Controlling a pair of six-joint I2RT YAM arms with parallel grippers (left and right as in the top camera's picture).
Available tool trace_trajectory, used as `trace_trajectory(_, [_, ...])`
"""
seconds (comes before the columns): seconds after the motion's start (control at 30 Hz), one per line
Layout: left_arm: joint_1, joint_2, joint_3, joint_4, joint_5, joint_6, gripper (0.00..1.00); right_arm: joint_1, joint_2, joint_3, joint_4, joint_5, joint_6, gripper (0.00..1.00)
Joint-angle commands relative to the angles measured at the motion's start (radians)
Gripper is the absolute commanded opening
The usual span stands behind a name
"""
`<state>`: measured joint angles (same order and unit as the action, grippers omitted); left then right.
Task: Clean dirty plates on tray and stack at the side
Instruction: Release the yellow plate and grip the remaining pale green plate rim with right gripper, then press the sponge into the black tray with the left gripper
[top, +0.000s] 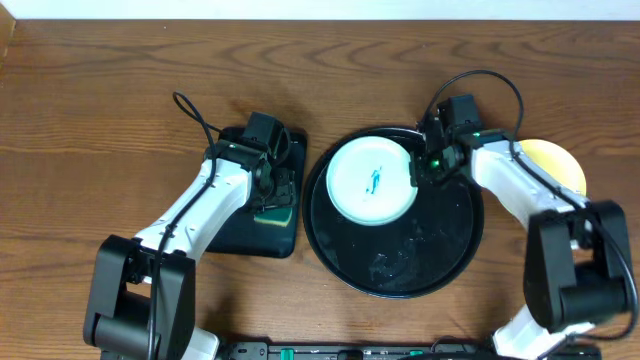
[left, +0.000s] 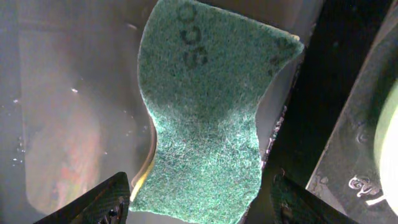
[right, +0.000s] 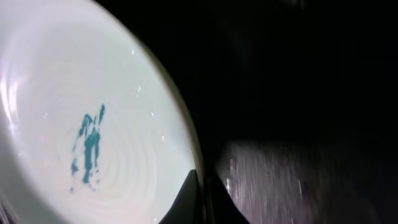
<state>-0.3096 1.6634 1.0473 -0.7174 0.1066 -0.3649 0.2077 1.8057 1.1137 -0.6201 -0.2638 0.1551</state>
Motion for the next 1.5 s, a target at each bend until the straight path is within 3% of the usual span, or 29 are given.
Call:
trace_trajectory(0.0, [0.0,-0.001,-0.013,0.011,0.005,0.006,0.74,0.003,-0.057,0.003,-0.074,0.002,-0.04,0.01])
trace_trajectory(0.27, [0.0,0.004,-0.013,0.04,-0.073,0.006,0.77,0.027,-0.043,-0.052,-0.068,0.01,-0.06,0.01])
trace_trajectory(0.7, [-0.031,0.063,-0.014,0.098,-0.069,0.006,0.63,0.031,-0.043,-0.089,0.008,0.031,-0.06,0.01])
trace_trajectory(1.3, [-0.048,0.128,-0.016,0.126,-0.074,0.005,0.63,0.031,-0.043,-0.09,0.015,0.031,-0.06,0.01])
trace_trajectory(1.4, [-0.048,0.156,-0.016,0.125,-0.074,0.005,0.48,0.031,-0.043,-0.09,0.016,0.032,-0.06,0.01])
trace_trajectory(1.47, [-0.048,0.157,-0.016,0.125,-0.074,0.005,0.26,0.031,-0.043,-0.09,0.015,0.032,-0.06,0.01])
